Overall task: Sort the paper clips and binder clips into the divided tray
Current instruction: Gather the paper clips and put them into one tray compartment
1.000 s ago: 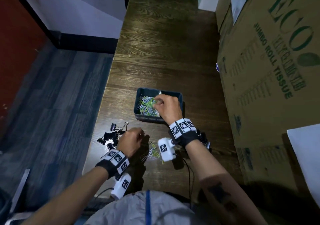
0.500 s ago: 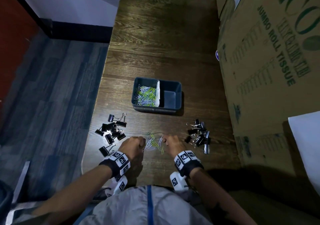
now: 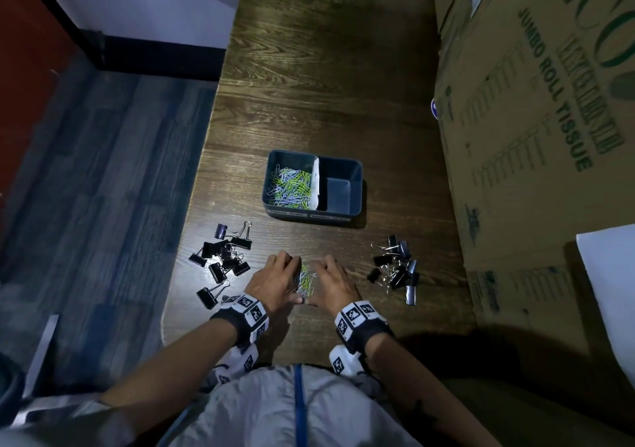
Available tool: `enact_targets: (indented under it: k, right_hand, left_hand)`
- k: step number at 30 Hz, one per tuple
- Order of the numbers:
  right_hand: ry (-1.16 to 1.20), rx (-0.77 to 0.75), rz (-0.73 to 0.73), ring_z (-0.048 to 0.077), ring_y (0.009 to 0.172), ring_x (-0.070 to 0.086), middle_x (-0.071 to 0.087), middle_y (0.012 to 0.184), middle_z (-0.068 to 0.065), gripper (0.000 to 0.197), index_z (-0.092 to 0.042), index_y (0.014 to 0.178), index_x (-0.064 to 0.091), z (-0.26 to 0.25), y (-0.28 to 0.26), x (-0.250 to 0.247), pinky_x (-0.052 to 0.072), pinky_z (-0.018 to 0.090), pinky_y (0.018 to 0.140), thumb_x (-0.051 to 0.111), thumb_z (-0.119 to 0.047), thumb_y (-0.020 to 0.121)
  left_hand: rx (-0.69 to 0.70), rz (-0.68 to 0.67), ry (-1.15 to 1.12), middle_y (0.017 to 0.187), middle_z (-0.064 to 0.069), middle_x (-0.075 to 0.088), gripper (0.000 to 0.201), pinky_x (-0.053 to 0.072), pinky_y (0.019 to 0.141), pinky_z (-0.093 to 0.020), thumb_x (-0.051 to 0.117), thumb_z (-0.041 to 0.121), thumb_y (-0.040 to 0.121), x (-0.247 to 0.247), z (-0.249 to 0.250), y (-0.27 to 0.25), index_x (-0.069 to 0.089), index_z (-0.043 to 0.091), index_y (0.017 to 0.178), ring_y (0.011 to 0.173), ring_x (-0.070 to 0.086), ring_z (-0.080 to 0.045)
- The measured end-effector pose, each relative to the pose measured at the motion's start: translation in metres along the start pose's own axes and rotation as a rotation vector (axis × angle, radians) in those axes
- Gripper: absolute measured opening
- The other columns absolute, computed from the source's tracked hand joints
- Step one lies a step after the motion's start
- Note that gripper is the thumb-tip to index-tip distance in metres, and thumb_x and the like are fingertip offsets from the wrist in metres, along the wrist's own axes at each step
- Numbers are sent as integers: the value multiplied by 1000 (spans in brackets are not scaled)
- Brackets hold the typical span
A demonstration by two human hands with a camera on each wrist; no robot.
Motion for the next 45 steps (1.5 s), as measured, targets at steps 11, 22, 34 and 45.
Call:
enact_targets:
  k: [11, 22, 34, 45]
  right_hand:
    - [-22, -27, 73, 31, 111, 59, 59, 125, 7, 35, -15, 116, 66, -13, 1, 0, 51, 41, 93, 64, -5, 83]
    - [274, 295, -10, 8, 61, 66, 61, 50, -18, 36, -45, 57, 68, 29, 1, -7, 56, 22, 65, 69, -13, 73]
    - [589, 196, 1, 11, 52, 63, 69, 61, 3, 23, -17, 64, 70, 12, -7, -58, 53, 31, 54, 77, 2, 73]
    - [421, -11, 494, 9, 68, 67, 73, 72, -2, 12, -14, 72, 76, -59, 48, -203, 52, 18, 67, 76, -3, 77]
  left_hand:
    - [71, 130, -116, 102, -9, 64, 27, 46, 72, -28, 64, 6, 81, -10, 16, -7, 64, 12, 107, 88, 63, -27]
    - [-27, 211, -413, 75, 3, 69, 9, 53, 66, -26, 67, 11, 79, -40, -8, -16, 70, 19, 80, 68, 63, -13]
    - [-5, 568, -542, 86, 2, 71, 17, 55, 73, -23, 74, 21, 84, -203, -18, 36, 70, 14, 99, 76, 66, -8]
    - [-67, 611, -334, 91, -1, 72, 12, 57, 68, -35, 64, 20, 87, -161, -32, 11, 67, 24, 98, 76, 67, -20]
Point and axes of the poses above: each hand's wrist, its own y-axis towards the middle knuckle, its own x-axis out of the palm, z = x × y, the point moved 9 cm from there along y, towards the middle knuckle
